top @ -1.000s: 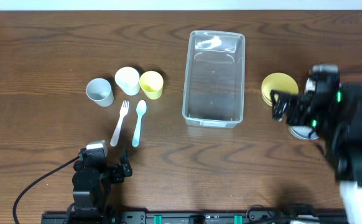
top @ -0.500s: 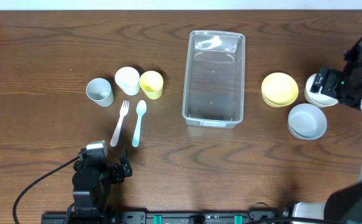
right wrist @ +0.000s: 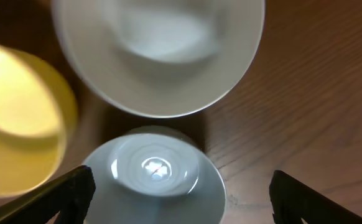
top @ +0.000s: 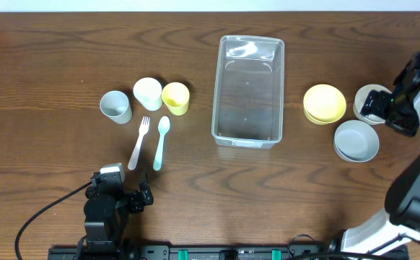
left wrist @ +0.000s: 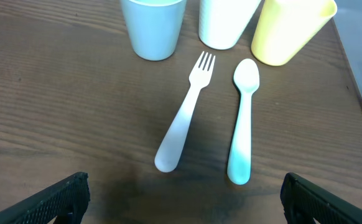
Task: Pack container
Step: 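Grasp the light blue bowl rim with the right gripper, then carry the light blue bowl into the clear container and release, then move the right gripper to the white bowl and grasp its rim, then place the white bowl onto the light blue bowl in the container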
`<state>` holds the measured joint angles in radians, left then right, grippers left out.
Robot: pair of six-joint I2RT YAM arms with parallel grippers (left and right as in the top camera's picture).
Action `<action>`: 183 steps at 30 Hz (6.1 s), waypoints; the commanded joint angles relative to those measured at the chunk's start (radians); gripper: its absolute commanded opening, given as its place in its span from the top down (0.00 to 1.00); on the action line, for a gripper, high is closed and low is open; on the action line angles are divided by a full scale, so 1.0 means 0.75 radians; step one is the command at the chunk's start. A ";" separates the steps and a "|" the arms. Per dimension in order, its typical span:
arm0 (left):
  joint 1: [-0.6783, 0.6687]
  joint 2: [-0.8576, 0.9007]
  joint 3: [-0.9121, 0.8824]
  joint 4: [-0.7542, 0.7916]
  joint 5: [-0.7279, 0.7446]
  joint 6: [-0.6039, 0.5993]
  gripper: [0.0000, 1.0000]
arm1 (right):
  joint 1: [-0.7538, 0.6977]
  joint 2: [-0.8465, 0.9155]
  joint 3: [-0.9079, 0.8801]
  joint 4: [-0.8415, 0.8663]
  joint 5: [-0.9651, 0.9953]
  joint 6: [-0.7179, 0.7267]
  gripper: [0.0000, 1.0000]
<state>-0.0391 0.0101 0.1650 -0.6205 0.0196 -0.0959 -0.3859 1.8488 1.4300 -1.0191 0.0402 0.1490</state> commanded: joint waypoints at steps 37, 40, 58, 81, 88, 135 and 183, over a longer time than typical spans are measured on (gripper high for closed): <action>0.007 -0.006 -0.014 0.005 -0.002 0.018 0.02 | 0.529 -0.846 -0.092 0.137 -0.356 0.340 0.98; 0.007 -0.006 -0.014 0.006 -0.002 0.018 0.02 | 0.670 -0.735 -0.092 0.271 -0.290 0.415 0.99; 0.007 -0.006 -0.014 0.005 -0.002 0.018 0.02 | 0.803 0.373 0.567 0.336 -0.406 0.517 0.99; 0.007 -0.006 -0.014 0.005 -0.002 0.018 0.02 | 0.487 -0.030 0.602 0.131 -0.391 0.287 0.44; 0.007 -0.006 -0.014 0.005 -0.002 0.018 0.02 | 0.126 -0.013 0.591 -0.086 -0.239 0.257 0.44; 0.007 -0.006 -0.014 0.005 -0.002 0.018 0.02 | -0.024 0.229 0.590 0.044 -0.230 0.263 0.99; 0.007 -0.006 -0.014 0.005 -0.002 0.018 0.02 | 0.565 -0.049 0.670 -0.185 0.079 0.278 0.50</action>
<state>-0.0391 0.0101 0.1650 -0.6201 0.0196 -0.0959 0.1261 1.8313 1.9255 -1.0882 -0.0330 0.3737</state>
